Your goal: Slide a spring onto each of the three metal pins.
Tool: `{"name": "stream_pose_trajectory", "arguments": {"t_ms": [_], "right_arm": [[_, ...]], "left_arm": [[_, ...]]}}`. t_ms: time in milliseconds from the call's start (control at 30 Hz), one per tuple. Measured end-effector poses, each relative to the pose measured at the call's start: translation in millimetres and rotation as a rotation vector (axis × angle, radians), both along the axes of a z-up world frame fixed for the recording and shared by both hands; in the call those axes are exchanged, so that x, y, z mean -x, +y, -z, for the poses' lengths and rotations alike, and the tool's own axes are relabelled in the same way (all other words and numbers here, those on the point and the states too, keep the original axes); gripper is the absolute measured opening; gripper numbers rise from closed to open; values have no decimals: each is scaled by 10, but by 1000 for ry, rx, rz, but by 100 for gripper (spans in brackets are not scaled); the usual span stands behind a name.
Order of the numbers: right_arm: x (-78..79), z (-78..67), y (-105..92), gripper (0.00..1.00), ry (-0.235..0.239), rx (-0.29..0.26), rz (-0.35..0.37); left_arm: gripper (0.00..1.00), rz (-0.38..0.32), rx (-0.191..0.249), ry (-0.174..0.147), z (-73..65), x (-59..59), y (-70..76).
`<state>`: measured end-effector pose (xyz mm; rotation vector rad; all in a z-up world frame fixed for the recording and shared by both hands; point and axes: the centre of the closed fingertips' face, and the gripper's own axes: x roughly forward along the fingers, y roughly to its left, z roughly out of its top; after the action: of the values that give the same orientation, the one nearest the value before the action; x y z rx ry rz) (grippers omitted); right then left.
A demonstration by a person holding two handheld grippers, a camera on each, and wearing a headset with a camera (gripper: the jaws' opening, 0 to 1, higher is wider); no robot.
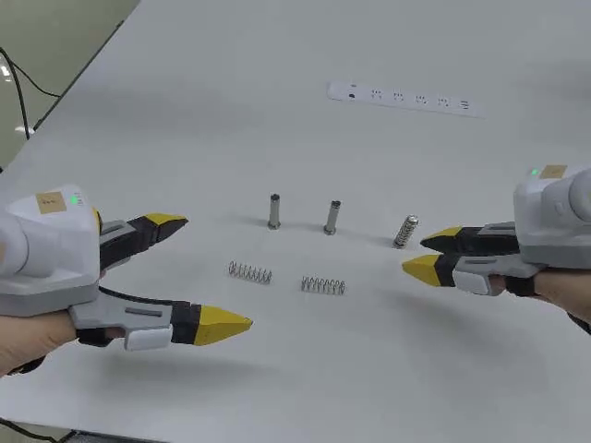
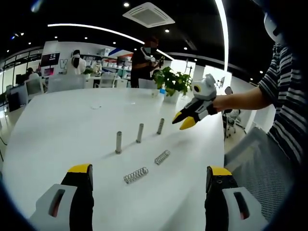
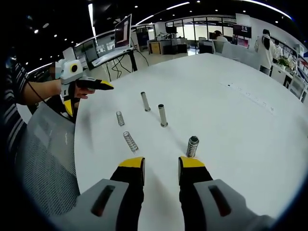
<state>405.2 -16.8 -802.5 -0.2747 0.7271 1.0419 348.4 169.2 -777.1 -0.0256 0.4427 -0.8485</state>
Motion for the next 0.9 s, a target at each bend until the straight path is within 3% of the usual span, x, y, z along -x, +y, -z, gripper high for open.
{"name": "stream_pose_trajectory", "arguments": {"t_ms": [333, 467, 900], "right_arm": [[113, 107, 112, 24, -20, 90, -120], [137, 114, 185, 24, -19, 95, -149], [227, 193, 509, 21, -90, 233, -391]], "left_arm": [[94, -4, 0, 3, 11, 3, 24], [95, -6, 1, 3, 15, 6, 25], [94, 1, -5, 3, 26, 9, 3]]}}
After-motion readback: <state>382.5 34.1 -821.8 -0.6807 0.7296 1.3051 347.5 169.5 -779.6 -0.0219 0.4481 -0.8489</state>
